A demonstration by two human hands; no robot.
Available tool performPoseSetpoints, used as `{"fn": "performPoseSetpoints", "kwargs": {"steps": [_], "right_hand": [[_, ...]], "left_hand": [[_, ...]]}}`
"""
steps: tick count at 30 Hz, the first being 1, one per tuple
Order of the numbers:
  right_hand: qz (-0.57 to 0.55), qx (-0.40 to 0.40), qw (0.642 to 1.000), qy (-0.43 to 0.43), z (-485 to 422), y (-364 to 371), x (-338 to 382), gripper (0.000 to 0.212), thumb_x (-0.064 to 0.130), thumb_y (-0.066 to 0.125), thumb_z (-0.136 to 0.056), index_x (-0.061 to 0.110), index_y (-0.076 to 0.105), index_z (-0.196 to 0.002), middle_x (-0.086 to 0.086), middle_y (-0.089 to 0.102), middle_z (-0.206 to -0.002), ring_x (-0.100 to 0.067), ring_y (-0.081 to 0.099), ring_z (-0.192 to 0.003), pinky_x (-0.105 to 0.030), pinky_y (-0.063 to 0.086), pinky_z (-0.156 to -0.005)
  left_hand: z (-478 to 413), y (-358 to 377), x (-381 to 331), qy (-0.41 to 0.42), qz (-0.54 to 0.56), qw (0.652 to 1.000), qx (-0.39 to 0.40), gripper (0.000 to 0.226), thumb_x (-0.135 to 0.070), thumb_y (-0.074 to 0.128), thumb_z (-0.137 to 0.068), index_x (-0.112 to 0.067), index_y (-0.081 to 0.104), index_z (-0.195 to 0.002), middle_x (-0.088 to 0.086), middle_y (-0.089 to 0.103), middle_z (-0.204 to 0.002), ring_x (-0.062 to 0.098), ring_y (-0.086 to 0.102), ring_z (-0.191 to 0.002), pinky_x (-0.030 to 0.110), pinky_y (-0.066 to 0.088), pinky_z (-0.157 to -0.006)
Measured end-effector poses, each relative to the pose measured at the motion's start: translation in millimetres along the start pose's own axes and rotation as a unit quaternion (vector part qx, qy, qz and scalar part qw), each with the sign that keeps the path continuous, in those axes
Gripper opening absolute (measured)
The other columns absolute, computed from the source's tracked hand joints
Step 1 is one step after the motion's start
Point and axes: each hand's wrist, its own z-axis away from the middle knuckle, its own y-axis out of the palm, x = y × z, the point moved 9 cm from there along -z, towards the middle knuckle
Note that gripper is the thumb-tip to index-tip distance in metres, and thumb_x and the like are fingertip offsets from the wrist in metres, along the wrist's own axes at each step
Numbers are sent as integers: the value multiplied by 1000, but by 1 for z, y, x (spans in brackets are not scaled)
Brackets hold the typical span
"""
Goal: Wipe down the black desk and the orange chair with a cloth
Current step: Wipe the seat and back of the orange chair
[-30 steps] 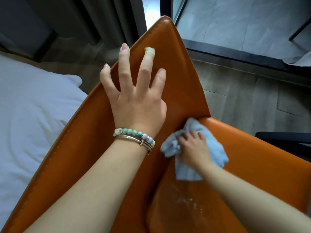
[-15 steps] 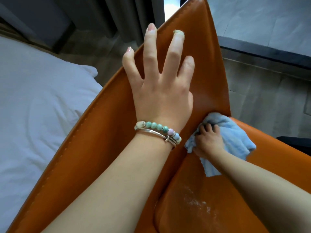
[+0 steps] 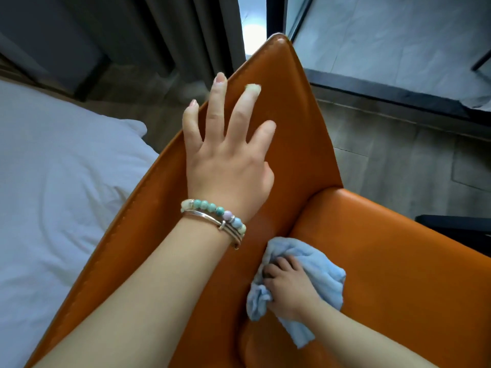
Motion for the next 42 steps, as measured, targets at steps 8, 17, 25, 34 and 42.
{"fn": "performPoseSetpoints", "kwargs": {"steps": [8,17,25,34,42], "right_hand": [[-52,98,954,278,-2,14,-68,75,63,43,-85,38,8,-146,6,-10,-156,-37,-14,-140,-73,15,-98],[-18,143,968,205,13,55,7,47,43,43,-92,34,36,-138,2,4,-157,-37,-12,-141,-74,4,-98],[-30,-93,980,171,28,-3,4,23,20,67,-73,18,64,-96,-6,58,-106,-29,53,-108,-42,36,-76],[8,97,966,241,5,54,1,49,39,41,-90,30,38,-138,-2,6,-157,-38,-6,-141,-65,7,-105],[-24,164,971,171,34,87,68,50,29,43,-89,32,40,-138,0,7,-157,-39,-12,-141,-65,-5,-103]], "left_hand": [[32,-46,56,-133,59,989,20,66,-37,57,-83,-20,31,-141,10,39,-141,31,50,-112,42,45,-73],[52,-24,82,-152,75,978,123,61,-57,33,-89,-26,20,-140,6,58,-109,17,41,-71,22,20,-45],[57,-29,78,-146,37,983,100,65,-52,40,-90,-20,19,-143,10,59,-102,18,37,-64,20,16,-44],[60,-29,75,-136,29,988,70,69,-49,48,-87,-13,25,-141,11,50,-123,17,38,-69,20,19,-47],[65,-30,71,-108,16,990,85,82,-54,49,-84,-9,16,-144,11,42,-129,16,43,-74,25,28,-52]]}}
